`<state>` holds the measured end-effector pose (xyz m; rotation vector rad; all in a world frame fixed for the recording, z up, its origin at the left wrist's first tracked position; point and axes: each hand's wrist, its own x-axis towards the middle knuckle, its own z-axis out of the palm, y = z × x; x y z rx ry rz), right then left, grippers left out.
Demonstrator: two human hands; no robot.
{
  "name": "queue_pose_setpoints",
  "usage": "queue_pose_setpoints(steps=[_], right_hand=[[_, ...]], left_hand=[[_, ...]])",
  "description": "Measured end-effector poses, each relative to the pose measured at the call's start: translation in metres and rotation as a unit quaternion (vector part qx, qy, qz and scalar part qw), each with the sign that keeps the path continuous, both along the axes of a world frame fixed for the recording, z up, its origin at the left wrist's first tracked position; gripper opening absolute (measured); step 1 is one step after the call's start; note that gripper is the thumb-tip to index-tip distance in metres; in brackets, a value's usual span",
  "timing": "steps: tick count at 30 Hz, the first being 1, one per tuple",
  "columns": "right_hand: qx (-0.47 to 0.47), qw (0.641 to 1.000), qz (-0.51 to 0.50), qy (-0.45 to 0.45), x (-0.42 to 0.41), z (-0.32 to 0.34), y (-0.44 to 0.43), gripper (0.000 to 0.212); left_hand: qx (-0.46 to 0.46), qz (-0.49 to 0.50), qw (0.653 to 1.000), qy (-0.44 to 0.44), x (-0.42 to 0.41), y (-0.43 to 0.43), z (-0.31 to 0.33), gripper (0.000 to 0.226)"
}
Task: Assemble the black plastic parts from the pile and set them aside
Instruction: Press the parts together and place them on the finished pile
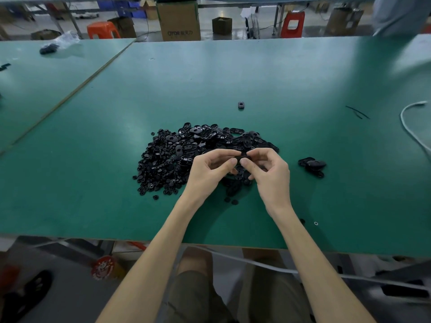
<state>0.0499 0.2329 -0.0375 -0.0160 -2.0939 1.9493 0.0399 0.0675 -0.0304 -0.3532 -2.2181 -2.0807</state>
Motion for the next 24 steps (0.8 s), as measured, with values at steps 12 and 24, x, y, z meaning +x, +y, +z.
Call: queue_pose_setpoints(steps=[12,24], right_hand=[[-0.029,0.999,0.046,0.002,0.0008,-0.0006,0.0008,0.008],[-0.017,0.998,0.062,0.003,0.0024,-0.0004,-0.0015,0.011]], left_hand=[[-0.029,0.006,0.999,0.012,-0.0002,0.001,-0.0021,0.012],[-0.064,0.036,0.997,0.023,0.0007,0.0035,-0.0036,0.013]])
